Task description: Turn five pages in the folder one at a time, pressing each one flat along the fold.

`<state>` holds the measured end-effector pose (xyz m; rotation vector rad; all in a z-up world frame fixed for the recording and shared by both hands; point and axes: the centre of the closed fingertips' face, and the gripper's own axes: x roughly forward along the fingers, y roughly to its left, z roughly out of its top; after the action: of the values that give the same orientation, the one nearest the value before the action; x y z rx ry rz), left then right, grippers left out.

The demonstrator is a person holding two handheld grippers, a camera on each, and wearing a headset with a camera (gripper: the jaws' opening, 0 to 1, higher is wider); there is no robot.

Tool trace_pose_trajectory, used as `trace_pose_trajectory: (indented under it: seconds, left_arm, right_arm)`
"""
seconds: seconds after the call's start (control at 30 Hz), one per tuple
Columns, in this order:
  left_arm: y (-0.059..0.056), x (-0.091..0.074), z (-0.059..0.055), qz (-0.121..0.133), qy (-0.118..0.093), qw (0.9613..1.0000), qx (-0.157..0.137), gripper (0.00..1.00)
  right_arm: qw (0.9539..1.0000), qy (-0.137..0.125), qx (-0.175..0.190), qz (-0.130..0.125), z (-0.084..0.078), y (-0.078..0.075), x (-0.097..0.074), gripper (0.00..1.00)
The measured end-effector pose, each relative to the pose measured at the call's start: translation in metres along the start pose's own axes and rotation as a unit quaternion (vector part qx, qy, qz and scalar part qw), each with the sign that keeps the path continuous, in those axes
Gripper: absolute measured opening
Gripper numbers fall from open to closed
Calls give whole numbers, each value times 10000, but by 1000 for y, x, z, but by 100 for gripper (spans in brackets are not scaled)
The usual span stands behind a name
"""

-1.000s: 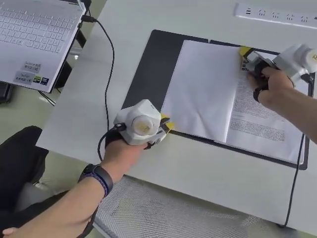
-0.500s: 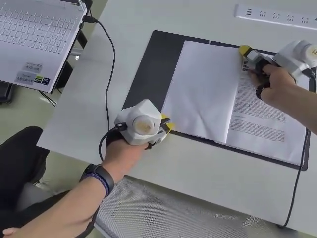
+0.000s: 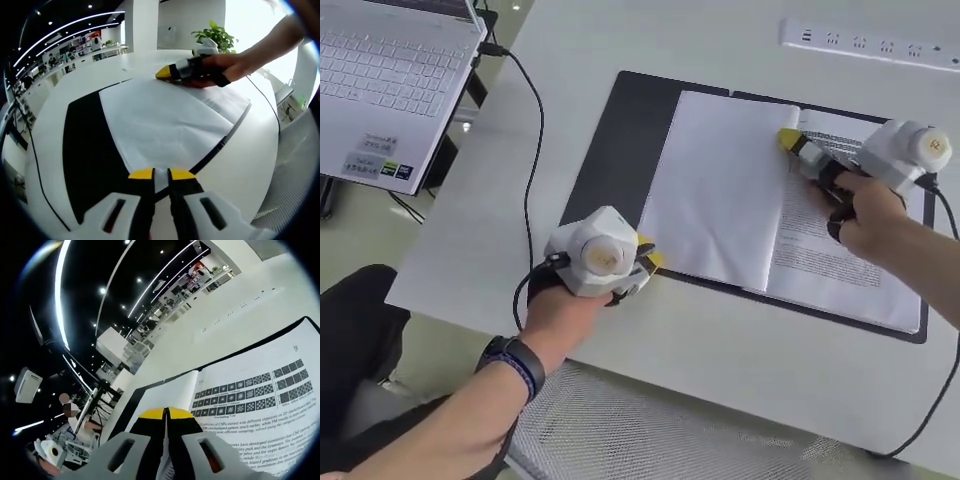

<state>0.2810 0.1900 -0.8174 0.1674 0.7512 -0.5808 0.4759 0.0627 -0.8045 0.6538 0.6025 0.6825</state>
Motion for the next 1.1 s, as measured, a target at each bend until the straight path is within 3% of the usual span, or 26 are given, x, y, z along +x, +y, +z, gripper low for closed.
trace_pose_trajectory:
  seconds: [0.13,0.23,0.4,0.53,0.87,1.1]
  left_arm:
    - [0,0,0,7,-6,10000,-11,9]
    - [0,0,0,-10,1,10000,21,9]
    - [2,1,0,-42,21,10000,69,7]
    - [3,1,-1,-19,1,10000,31,6]
    - [2,2,-1,-35,8,10000,29,8]
    - [1,1,-1,-31,12,10000,28,8]
  right_arm:
    - [9999,72,-83,124,-10,7,-12,0]
    - [9994,157,-167,244,-26,27,-29,0]
    - [9990,213,-196,344,-45,46,-50,0]
    - [9973,427,-357,481,-65,62,-66,0]
    - [9936,750,-376,752,-97,80,-96,0]
    - [9928,837,-299,805,-111,84,-110,0]
